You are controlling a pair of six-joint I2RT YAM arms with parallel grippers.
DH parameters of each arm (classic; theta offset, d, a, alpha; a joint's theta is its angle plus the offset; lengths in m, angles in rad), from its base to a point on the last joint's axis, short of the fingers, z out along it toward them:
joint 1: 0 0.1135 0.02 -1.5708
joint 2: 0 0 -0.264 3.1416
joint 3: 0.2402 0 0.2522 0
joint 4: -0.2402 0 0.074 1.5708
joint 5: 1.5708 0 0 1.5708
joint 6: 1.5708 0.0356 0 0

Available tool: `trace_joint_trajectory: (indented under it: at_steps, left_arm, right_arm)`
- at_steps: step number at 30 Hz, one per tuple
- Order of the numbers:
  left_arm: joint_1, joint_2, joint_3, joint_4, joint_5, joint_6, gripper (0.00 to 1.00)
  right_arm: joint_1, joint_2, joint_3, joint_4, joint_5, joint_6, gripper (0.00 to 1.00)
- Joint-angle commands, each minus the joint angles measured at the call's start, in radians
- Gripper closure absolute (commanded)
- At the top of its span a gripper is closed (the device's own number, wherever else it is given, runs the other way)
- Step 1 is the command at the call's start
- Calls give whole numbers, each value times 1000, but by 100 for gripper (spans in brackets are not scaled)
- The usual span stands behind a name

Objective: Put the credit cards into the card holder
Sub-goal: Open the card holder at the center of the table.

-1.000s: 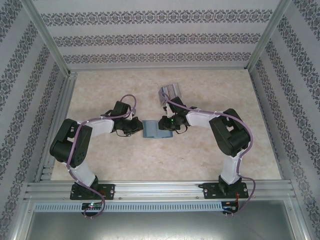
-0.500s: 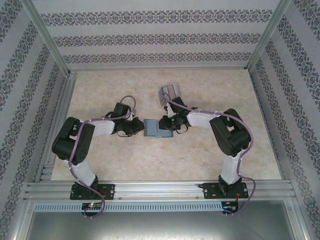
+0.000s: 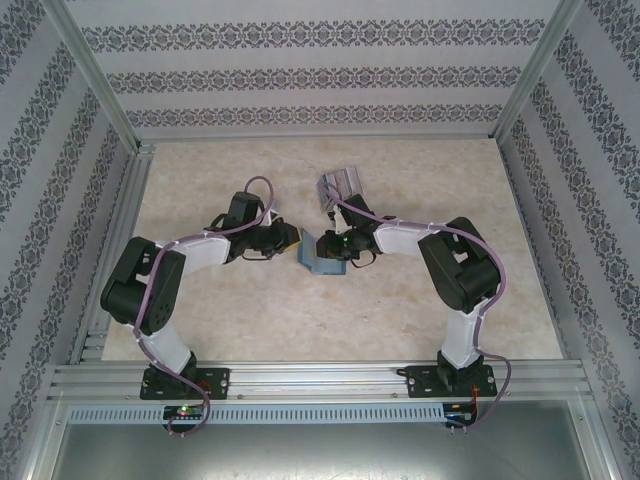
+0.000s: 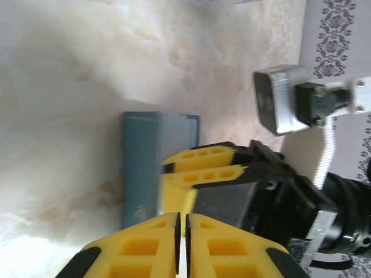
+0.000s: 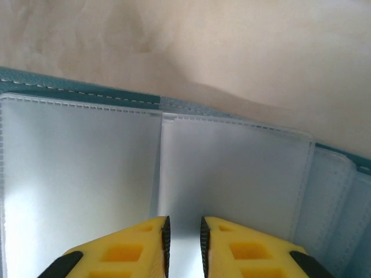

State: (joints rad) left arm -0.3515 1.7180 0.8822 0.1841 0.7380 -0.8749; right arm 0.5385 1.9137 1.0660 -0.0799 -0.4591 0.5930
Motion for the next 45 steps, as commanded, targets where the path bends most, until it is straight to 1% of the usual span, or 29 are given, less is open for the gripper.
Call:
trace_joint_trajectory:
  at_steps: [1,4,6,10,12,15,19,22,23,25,29,36,41,45]
  left_arm:
    - [-31,42,35,45,26,-17,86]
    - [-35,49,38,23,13,-3,82]
    - [-36,49,38,-1,1,12,82]
    - [-35,51,32,27,19,-15,82]
    - [-34,40,46,2,29,-10,81]
    - [-27,-11,81,-154,-20,68,75]
    - [-7,-80,149,-416,-154,201,71]
    - [-2,-92,177,-528,-219,267,69]
    - [-1,-91,180,-542,-232,273,68]
    - [-1,-80,171,-527,-218,266,68]
    - [-2,-39,152,-432,-142,207,67]
    - [-12,27,173,-350,-58,169,66]
    - [-19,58,186,-353,-52,176,66]
    - [-19,77,182,-337,-45,169,70]
  right_arm:
    - [-12,56,-56,-13,-5,26,75]
    - [-20,53,-74,3,-10,33,75]
    - [-23,54,-81,8,-13,33,75]
    - [-31,64,-89,23,-25,37,75]
    - [-32,65,-93,25,-29,39,74]
    - [-36,60,-99,25,-26,37,75]
    - [-40,58,-104,24,-24,32,75]
    - [-40,61,-104,27,-26,31,75]
    - [-40,60,-104,28,-27,33,75]
    - [-40,63,-103,28,-29,31,75]
    - [-40,64,-100,25,-33,28,75]
    - [-41,57,-106,23,-30,28,75]
    - [-43,59,-110,29,-30,32,75]
    - [-42,59,-113,26,-30,30,75]
